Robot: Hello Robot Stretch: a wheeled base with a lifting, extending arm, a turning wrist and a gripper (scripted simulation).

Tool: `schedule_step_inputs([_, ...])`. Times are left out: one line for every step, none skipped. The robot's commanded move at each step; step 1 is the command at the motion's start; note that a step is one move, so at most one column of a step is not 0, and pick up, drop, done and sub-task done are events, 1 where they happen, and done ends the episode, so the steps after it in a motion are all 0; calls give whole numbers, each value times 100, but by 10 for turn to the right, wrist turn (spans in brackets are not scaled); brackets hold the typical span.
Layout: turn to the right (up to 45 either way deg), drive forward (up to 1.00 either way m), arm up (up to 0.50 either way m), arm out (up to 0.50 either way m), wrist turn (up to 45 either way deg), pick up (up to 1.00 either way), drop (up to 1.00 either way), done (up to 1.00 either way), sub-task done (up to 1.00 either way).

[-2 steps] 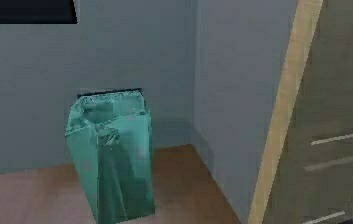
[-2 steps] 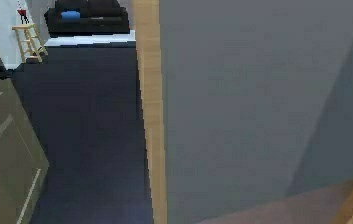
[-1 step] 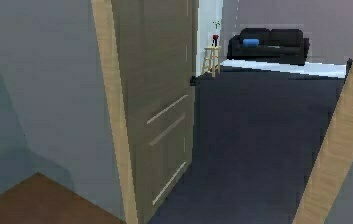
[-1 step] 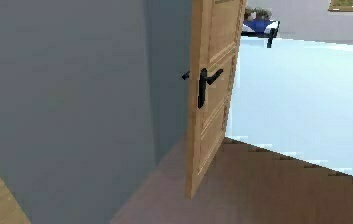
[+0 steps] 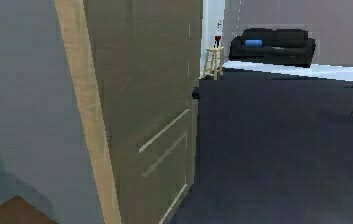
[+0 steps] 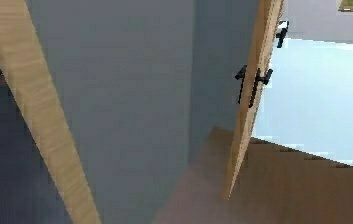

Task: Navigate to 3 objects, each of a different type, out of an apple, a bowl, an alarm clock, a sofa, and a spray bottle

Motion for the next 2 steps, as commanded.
schedule_step_inputs([90,0,0,0,0,0,0,0,0])
schedule_step_inputs([0,35,0,0,0,0,0,0,0])
